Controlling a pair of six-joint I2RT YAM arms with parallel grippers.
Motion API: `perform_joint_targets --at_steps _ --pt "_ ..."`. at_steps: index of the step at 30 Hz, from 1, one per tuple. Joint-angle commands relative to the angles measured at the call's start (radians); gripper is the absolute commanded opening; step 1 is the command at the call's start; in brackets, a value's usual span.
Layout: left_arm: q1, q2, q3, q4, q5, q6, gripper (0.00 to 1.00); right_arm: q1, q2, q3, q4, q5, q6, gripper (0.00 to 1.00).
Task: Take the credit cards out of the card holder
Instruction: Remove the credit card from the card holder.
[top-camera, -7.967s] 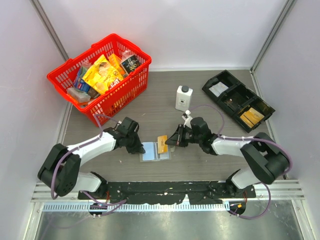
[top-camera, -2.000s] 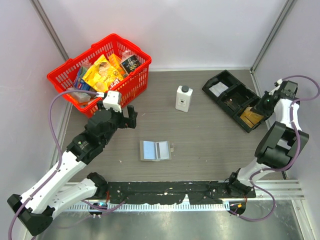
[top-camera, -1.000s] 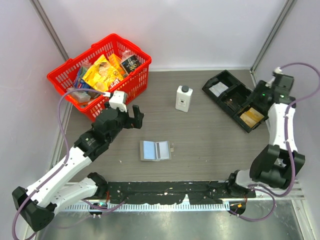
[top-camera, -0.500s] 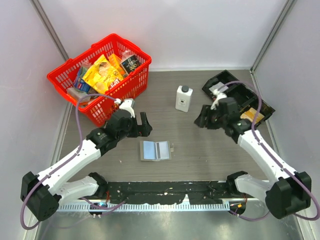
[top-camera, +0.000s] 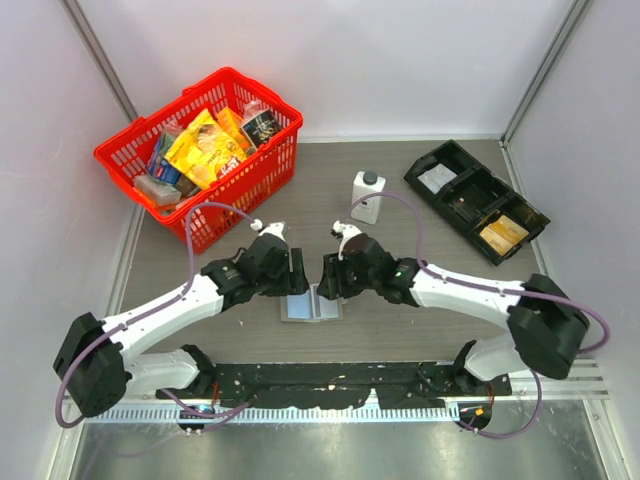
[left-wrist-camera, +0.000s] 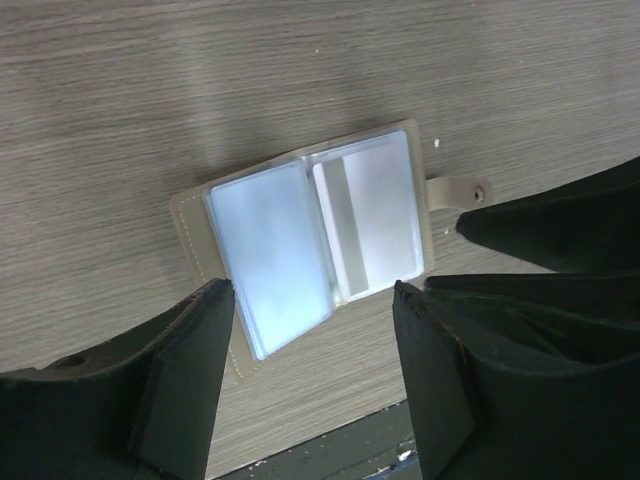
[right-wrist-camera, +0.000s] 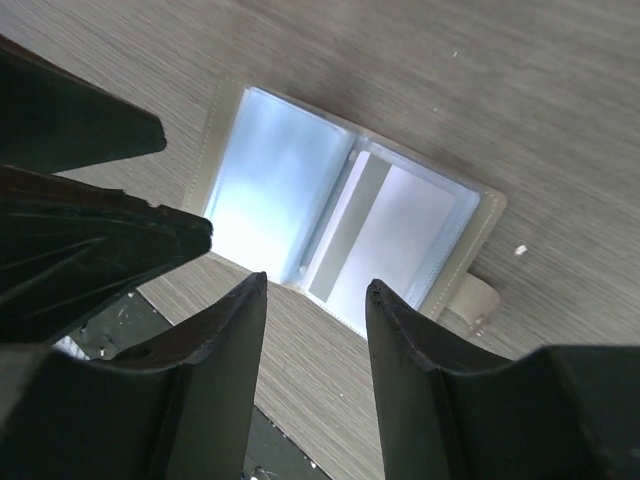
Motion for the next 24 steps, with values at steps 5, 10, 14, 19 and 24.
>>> perform_joint_targets --at_steps 5,10,14,19,24 --pt "-0.001 0.071 -0.009 0.002 -0.01 -0.018 0.49 0.024 0.114 0.03 0.089 0.075 0.066 0.47" --pt "-0.001 0.13 -0.004 0.006 0.008 -0.017 0.46 0.029 0.147 0.015 0.089 0.084 0.078 0.47" --pt "0.0 0.17 -0.006 0.006 0.014 -0.022 0.45 0.029 0.163 0.015 0.075 0.136 0.078 0.47" --pt "0.005 0.219 -0.009 0.009 0.031 -0.034 0.44 0.03 0.16 0.011 0.054 0.168 0.079 0.47" --pt "0.026 0.256 -0.02 0.02 0.06 -0.046 0.41 0.033 0.167 0.004 0.08 0.138 0.09 0.47"
